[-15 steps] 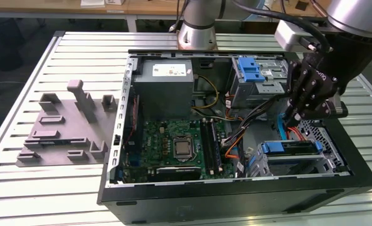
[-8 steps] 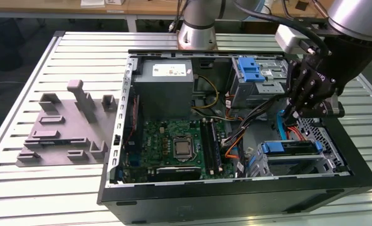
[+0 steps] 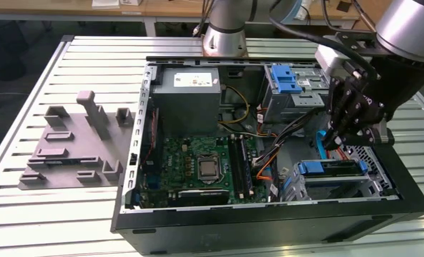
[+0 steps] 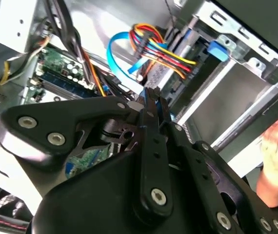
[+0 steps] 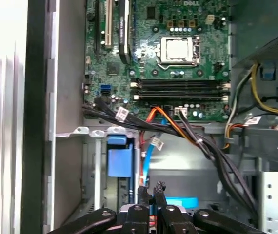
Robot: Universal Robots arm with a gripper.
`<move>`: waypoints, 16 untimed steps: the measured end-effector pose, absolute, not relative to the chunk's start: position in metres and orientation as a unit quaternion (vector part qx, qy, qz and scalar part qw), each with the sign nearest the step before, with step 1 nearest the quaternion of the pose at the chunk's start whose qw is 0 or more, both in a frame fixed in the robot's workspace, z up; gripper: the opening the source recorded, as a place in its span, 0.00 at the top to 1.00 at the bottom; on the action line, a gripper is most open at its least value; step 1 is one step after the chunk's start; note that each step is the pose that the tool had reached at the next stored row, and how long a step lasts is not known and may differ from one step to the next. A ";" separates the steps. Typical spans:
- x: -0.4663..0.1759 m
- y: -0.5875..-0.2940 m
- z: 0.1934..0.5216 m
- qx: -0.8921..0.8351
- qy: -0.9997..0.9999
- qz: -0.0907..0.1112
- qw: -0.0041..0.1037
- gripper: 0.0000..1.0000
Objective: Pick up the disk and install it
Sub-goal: 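Insert the second disk wire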
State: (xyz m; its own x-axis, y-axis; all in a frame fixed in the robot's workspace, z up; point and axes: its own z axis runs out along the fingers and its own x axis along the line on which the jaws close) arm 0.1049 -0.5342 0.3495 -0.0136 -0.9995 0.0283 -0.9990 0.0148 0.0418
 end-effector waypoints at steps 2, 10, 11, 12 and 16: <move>0.105 -0.537 0.347 0.702 -0.712 -0.005 0.025 0.84; 0.106 -0.540 0.345 0.702 -0.712 -0.005 0.025 0.84; 0.107 -0.542 0.344 0.702 -0.712 -0.005 0.025 0.84; 0.107 -0.544 0.343 0.702 -0.712 -0.005 0.025 0.84; 0.108 -0.552 0.339 0.702 -0.712 -0.006 0.025 0.84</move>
State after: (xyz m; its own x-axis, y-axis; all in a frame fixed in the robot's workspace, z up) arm 0.1083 -0.5523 0.3387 -0.0136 -0.9995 0.0282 -0.9989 0.0149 0.0436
